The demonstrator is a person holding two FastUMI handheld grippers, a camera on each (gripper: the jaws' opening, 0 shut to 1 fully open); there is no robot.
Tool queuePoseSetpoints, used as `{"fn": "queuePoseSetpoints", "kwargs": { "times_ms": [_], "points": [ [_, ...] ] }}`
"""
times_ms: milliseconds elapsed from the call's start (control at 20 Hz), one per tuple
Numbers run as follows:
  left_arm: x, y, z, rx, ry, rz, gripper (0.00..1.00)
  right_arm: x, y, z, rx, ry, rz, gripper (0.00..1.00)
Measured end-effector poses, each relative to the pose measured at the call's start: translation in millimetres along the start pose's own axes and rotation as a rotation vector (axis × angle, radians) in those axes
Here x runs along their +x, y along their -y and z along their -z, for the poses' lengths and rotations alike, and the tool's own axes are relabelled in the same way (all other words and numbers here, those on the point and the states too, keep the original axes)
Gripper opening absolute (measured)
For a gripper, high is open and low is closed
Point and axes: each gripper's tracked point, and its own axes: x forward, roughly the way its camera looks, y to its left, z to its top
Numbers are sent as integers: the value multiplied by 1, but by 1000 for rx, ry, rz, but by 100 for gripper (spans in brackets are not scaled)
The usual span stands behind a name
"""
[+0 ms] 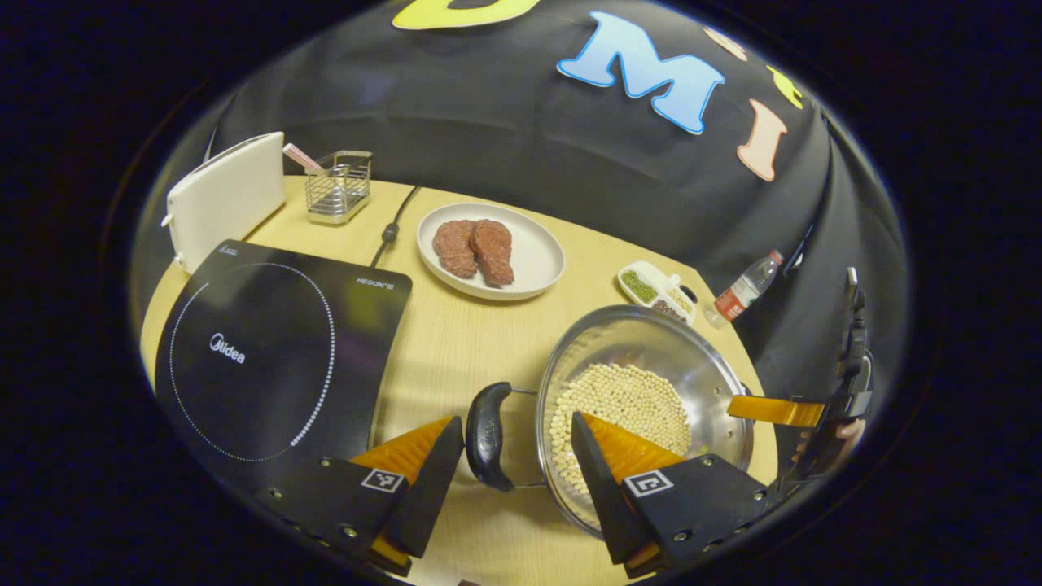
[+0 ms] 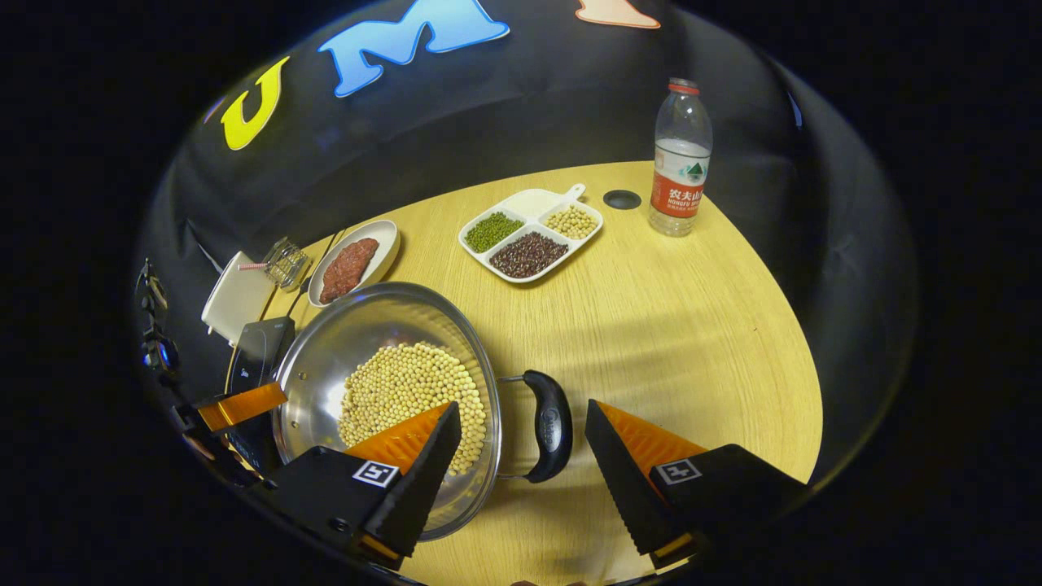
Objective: First push the handle of the pot to place it horizontally, then grasp the pot with both hands and set it on the induction cooktop.
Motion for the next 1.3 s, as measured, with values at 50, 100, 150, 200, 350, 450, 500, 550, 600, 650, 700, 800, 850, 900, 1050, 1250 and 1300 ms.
{"fn": "queuePoseSetpoints", "kwargs": {
  "times_ms": [50, 100, 150, 200, 350, 450, 500, 550, 600, 650, 700, 800, 850, 900, 1050, 1250, 1300],
  "points": [
    [4, 0, 2, -2, -5, 1, 82, 3, 0, 2, 6, 0, -3, 98],
    [7, 1, 4, -14, -12, 5, 82, 6, 1, 6, 13, -3, -1, 98],
    [12, -1, 6, -29, -18, 10, 82, 9, 1, 8, 21, -2, -4, 98],
    [15, 0, 8, -45, -22, 18, 82, 13, 0, 9, 32, 8, -8, 98],
    [25, -5, 13, -76, -35, 28, 77, 19, -4, 9, 45, 33, -20, 89],
    [30, -7, 14, -98, -30, 25, 77, 25, -8, 8, 45, 45, -35, 92],
    [32, -6, 13, -108, -30, 29, 55, 27, -9, 8, 42, 43, -37, 87],
    [34, -4, 14, -115, -33, 37, 61, 29, -9, 9, 35, 39, -35, 84],
    [35, -5, 17, -118, -43, 32, 58, 31, -7, 9, 22, 43, -20, 85],
    [36, -3, 19, -121, -55, 34, 58, 32, -3, 9, 12, 47, -8, 77],
    [37, -4, 23, -117, -69, 24, 61, 32, 1, 9, 7, 47, 4, 78],
    [39, -3, 22, -134, -62, 31, 54, 32, 2, 9, 7, 48, 7, 59],
    [36, -2, 22, -144, -59, 43, 54, 33, 2, 7, 7, 48, 7, 60],
    [37, -2, 20, -157, -51, 51, 57, 33, 3, 8, 6, 51, 10, 62],
    [39, -3, 21, -151, -58, 44, 50, 32, 1, 10, 16, 47, 16, 58],
    [37, -2, 20, -149, -54, 38, 49, 31, 1, 11, 10, 42, 18, 55],
    [36, -2, 21, -142, -56, 33, 49, 30, 2, 11, 7, 43, 22, 51]
  ]
}}
